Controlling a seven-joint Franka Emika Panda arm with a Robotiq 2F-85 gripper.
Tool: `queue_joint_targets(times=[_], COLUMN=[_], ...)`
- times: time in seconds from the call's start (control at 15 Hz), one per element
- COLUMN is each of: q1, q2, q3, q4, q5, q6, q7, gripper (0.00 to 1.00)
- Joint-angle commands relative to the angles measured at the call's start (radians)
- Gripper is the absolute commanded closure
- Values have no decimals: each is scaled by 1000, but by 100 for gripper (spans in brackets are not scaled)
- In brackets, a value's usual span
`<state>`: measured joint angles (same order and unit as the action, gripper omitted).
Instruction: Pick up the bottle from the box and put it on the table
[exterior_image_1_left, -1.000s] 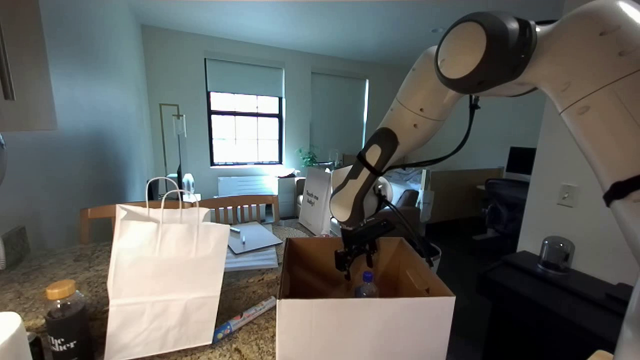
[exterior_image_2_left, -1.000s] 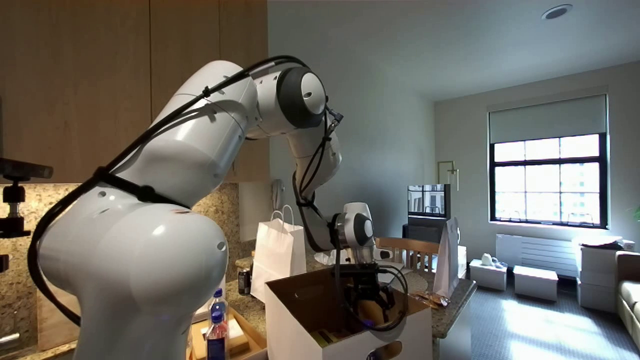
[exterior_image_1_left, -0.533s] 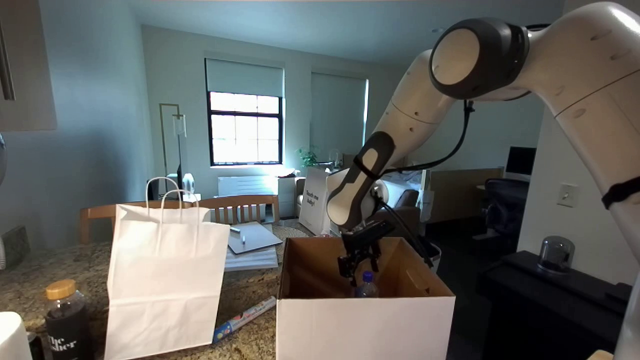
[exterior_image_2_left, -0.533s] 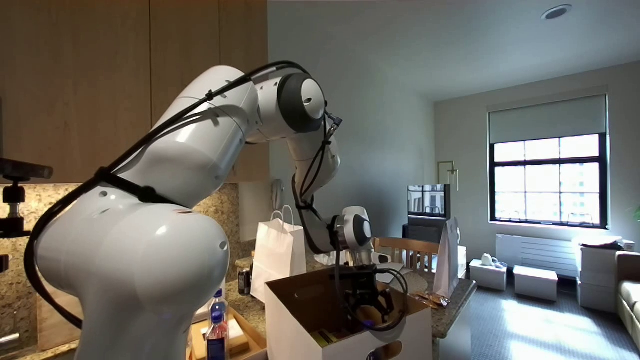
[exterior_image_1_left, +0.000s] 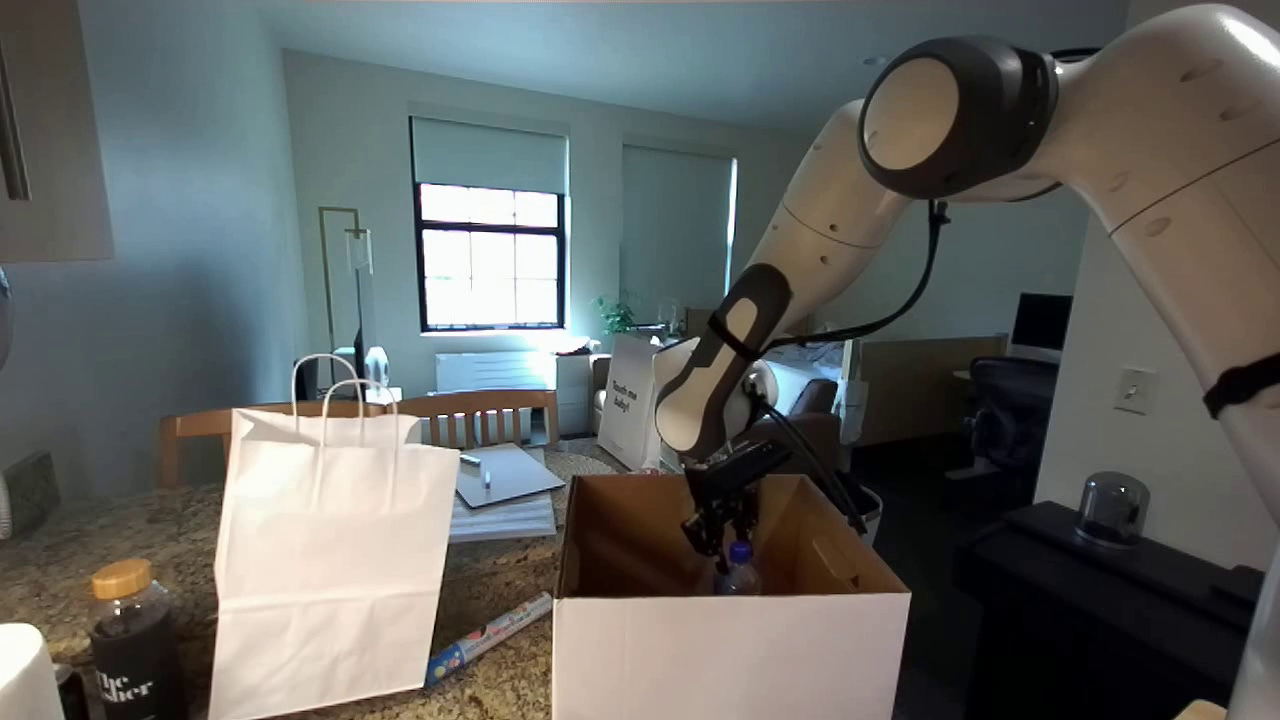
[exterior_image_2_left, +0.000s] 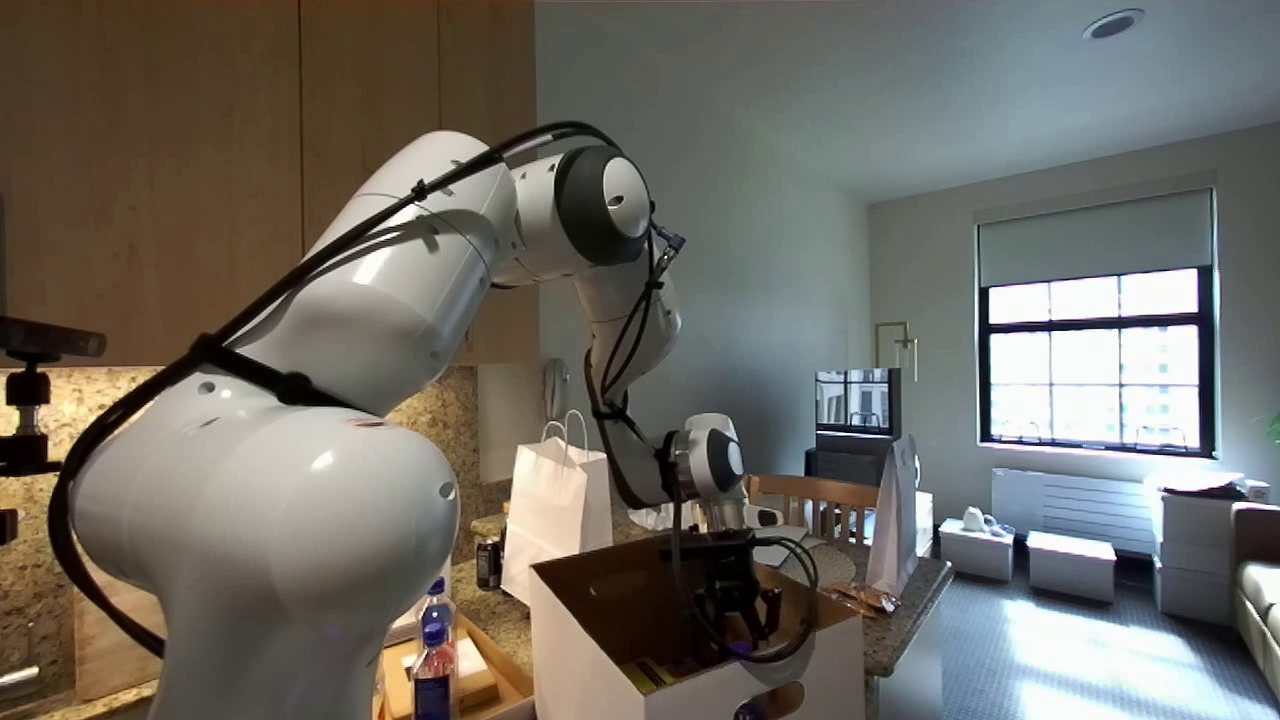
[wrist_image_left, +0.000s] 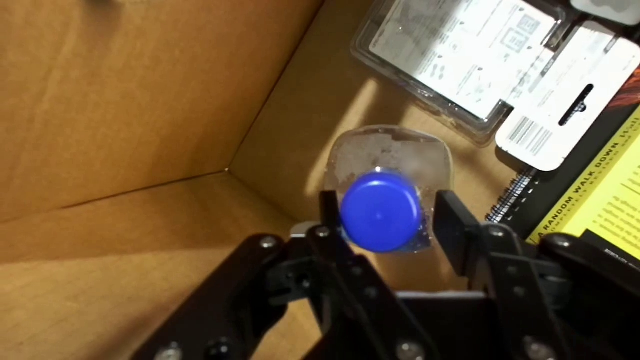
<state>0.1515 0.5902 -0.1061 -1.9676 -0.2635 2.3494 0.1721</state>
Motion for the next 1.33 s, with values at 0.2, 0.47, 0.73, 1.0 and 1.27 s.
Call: queue_joint_targets(times=[0.2,0.47,0.73,1.0,1.27], q1=[24,35,26,6,-18], q2=[-17,-40,-102,-201,-304], q3=[-24,-37,-31,-14,14], q4=[-21,-38,-85,-145,-191], q5=[-81,-122,-137,-124,-96], q6=[4,5,-9,-33,-92], q7=[66,104,79,38,-11], gripper=[86,85,85,85,85])
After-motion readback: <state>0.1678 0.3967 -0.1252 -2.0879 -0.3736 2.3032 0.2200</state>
